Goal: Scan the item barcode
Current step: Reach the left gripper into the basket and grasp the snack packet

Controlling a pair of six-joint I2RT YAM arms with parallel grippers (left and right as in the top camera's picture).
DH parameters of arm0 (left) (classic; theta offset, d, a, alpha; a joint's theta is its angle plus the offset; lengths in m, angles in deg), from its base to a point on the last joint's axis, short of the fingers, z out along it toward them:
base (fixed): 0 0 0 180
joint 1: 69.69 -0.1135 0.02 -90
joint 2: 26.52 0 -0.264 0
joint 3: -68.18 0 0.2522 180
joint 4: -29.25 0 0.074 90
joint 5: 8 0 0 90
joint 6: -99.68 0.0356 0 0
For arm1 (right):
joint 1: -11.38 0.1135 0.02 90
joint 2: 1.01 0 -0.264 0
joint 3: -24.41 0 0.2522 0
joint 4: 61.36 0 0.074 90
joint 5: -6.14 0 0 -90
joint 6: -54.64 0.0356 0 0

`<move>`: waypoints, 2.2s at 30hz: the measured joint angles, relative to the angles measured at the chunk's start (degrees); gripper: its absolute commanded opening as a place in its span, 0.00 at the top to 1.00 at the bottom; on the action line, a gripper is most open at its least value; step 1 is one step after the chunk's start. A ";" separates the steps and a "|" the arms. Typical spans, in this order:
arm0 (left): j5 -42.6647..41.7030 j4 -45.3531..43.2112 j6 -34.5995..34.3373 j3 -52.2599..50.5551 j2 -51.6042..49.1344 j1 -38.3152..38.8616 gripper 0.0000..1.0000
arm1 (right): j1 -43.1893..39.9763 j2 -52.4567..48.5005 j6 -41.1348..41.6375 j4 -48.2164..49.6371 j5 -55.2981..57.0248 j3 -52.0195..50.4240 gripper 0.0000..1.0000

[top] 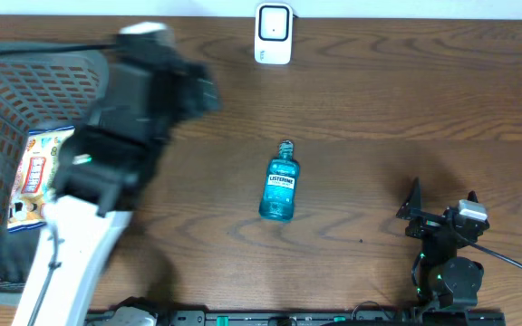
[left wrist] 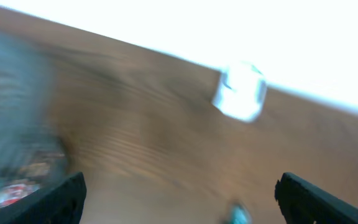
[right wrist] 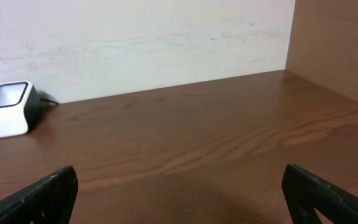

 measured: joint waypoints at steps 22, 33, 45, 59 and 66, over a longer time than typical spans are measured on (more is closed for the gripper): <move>4.79 25.40 -63.01 -4.55 -6.54 -40.44 0.02 | 0.00 0.00 0.00 0.02 0.00 -0.02 0.01; 4.98 19.76 -65.51 -4.66 -23.52 -43.15 0.02 | 0.00 0.00 0.00 0.00 0.00 0.00 0.01; 5.16 17.14 -73.99 -4.66 -29.46 -43.12 0.02 | 0.00 0.00 0.00 0.00 0.00 0.00 0.01; 7.34 9.03 -76.96 -11.23 -29.46 -43.12 0.03 | 0.00 0.02 0.00 0.02 0.00 0.00 0.01; 8.17 3.52 -77.09 -15.41 -29.55 -43.12 0.02 | 0.00 0.00 0.00 0.00 0.00 -0.02 0.01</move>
